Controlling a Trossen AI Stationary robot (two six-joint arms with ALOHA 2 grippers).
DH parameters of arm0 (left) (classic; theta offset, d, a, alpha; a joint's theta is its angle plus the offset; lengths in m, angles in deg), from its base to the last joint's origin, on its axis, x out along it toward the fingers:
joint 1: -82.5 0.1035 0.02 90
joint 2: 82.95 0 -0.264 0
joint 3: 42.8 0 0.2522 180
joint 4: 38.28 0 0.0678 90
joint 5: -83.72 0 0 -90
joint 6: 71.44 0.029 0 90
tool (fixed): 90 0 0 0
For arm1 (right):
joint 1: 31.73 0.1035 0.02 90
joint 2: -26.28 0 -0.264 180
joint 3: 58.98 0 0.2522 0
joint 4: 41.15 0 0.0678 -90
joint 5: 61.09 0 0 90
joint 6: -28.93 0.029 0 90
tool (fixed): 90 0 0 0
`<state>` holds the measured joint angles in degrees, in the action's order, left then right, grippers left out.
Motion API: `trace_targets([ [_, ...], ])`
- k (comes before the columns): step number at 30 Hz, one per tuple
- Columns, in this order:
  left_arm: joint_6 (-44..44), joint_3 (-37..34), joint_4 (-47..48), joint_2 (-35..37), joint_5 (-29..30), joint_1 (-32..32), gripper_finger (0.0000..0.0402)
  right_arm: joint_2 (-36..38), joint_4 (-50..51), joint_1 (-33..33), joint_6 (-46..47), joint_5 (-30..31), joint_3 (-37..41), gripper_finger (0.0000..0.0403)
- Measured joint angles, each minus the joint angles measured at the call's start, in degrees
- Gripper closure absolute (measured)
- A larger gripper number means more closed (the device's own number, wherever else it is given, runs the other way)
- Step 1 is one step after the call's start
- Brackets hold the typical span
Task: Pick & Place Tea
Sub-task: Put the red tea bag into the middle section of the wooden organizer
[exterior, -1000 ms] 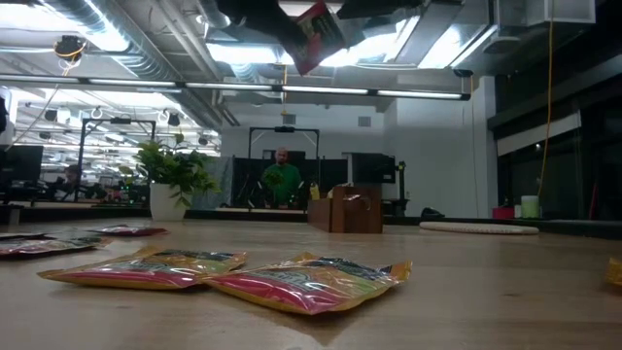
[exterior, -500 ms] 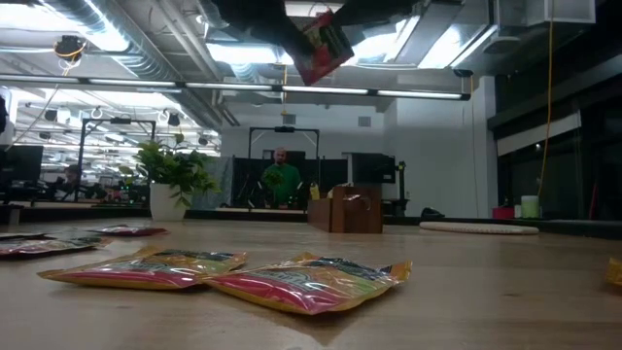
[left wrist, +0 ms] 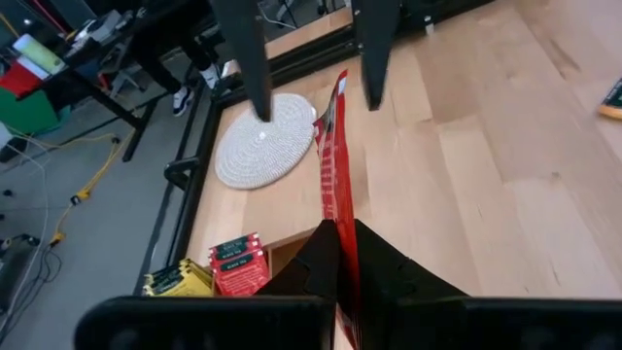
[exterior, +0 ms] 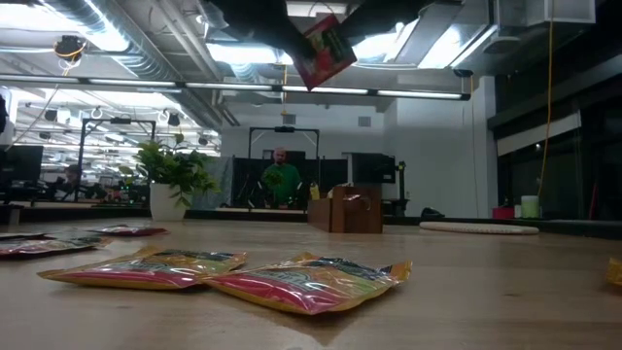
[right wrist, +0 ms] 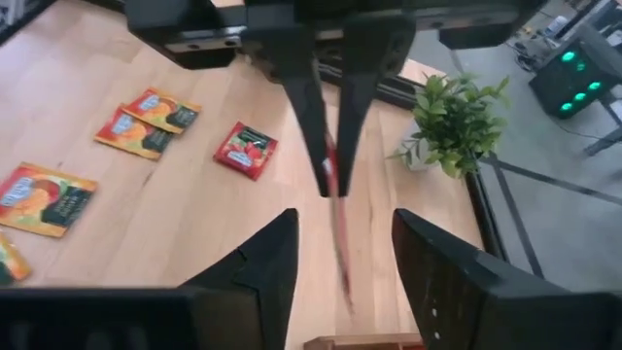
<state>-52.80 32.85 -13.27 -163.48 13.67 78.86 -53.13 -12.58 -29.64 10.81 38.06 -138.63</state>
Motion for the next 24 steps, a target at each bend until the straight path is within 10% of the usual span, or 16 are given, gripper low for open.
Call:
trace_targets([
  [24, -1.93, 0.00, -0.80, 0.00, 1.39, 0.00, 0.0379, -2.25, 1.16, -0.26, 2.87, -1.26, -0.02, 0.0398],
])
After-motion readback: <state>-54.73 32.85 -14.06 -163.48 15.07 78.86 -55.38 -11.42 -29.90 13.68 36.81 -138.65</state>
